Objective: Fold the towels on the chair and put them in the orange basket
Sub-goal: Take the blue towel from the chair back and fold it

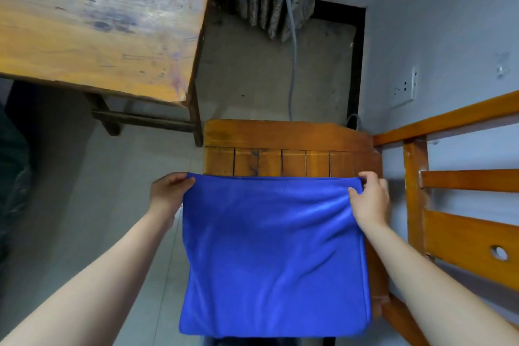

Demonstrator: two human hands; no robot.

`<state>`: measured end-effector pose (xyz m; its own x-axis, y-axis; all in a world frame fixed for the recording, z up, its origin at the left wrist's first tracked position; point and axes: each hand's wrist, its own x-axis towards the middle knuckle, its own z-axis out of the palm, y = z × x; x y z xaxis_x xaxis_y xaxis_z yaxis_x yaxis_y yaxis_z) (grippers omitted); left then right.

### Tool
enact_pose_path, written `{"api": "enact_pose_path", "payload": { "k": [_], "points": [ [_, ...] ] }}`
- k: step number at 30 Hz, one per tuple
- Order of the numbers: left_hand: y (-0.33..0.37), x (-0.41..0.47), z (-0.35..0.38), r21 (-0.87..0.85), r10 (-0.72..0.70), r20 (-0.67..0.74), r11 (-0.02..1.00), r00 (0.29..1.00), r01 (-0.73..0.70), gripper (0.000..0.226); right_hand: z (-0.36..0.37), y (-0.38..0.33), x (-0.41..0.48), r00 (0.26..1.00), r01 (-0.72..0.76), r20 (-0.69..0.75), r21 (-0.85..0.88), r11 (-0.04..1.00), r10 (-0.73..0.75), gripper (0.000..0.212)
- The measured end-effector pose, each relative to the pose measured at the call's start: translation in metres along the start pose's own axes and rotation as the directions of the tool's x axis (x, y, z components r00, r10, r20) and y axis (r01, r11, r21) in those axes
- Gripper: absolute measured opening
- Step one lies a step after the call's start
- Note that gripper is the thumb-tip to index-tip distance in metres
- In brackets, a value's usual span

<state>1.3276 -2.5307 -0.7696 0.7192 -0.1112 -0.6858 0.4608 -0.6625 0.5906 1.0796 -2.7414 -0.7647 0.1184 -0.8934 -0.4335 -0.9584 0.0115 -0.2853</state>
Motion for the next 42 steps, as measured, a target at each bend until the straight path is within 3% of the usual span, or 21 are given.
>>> {"api": "enact_pose_path", "payload": {
  "k": [2,5,7,12,15,17,18,20,23,26,30,33,37,42],
  "points": [
    [-0.001,0.005,-0.001,0.097,0.018,0.081,0.995,0.997,-0.026,0.029,-0.002,-0.003,-0.001,0.987,0.161,0.039,-0.229,0.960,-0.156,0.051],
    [-0.001,0.011,-0.002,0.180,-0.003,0.207,0.983,0.978,-0.035,0.039,-0.005,-0.005,0.002,0.925,0.378,0.178,-0.508,0.774,-0.335,0.054],
    [0.001,0.012,-0.003,0.208,0.008,0.216,0.977,0.976,-0.054,0.033,-0.006,-0.008,0.004,0.917,0.396,0.209,-0.565,0.724,-0.338,0.050],
    [0.011,0.005,-0.013,0.274,0.072,0.199,0.953,0.977,-0.126,0.015,-0.015,-0.011,0.003,0.941,0.340,0.218,-0.609,0.717,-0.260,0.024],
    [0.022,-0.011,-0.029,0.245,0.114,0.236,0.954,0.965,-0.172,0.015,-0.030,-0.011,0.001,0.971,0.231,0.144,-0.371,0.900,-0.190,0.014],
    [0.033,-0.031,-0.047,0.175,0.148,0.264,0.964,0.953,-0.199,0.017,-0.051,-0.017,-0.009,0.993,0.099,0.074,-0.025,0.995,-0.097,0.012],
    [0.040,-0.042,-0.058,0.105,0.171,0.270,0.973,0.947,-0.206,0.017,-0.065,-0.022,-0.016,0.997,0.033,0.058,0.181,0.983,-0.045,0.017],
    [0.058,-0.069,-0.083,-0.094,0.254,0.280,0.967,0.926,-0.237,0.019,-0.100,-0.032,-0.035,0.999,-0.029,0.037,0.577,0.816,0.010,0.027],
    [0.090,-0.105,-0.116,-0.257,0.416,0.263,0.900,0.871,-0.352,0.027,-0.151,-0.048,-0.060,1.000,-0.002,0.003,0.856,0.517,-0.001,0.030],
    [0.119,-0.139,-0.135,-0.348,0.541,0.298,0.829,0.786,-0.438,0.009,-0.188,-0.063,-0.082,0.998,0.047,-0.030,0.922,0.385,-0.051,0.037],
    [0.124,-0.161,-0.150,-0.367,0.588,0.280,0.796,0.759,-0.482,0.032,-0.212,-0.071,-0.103,0.988,0.154,-0.142,0.948,0.278,-0.062,0.063],
    [0.110,-0.173,-0.159,-0.381,0.579,0.317,0.803,0.751,-0.458,0.053,-0.212,-0.057,-0.116,0.973,0.228,-0.218,0.893,0.388,-0.072,0.055],
    [0.078,-0.179,-0.169,-0.346,0.478,0.432,0.871,0.765,-0.349,0.054,-0.191,-0.031,-0.133,0.979,0.198,-0.197,0.878,0.435,-0.048,0.032],
    [0.013,-0.160,-0.148,-0.151,0.199,0.453,0.978,0.869,-0.146,0.014,-0.121,0.018,-0.156,0.993,-0.081,0.007,0.754,0.652,0.115,0.021]
  ]
}}
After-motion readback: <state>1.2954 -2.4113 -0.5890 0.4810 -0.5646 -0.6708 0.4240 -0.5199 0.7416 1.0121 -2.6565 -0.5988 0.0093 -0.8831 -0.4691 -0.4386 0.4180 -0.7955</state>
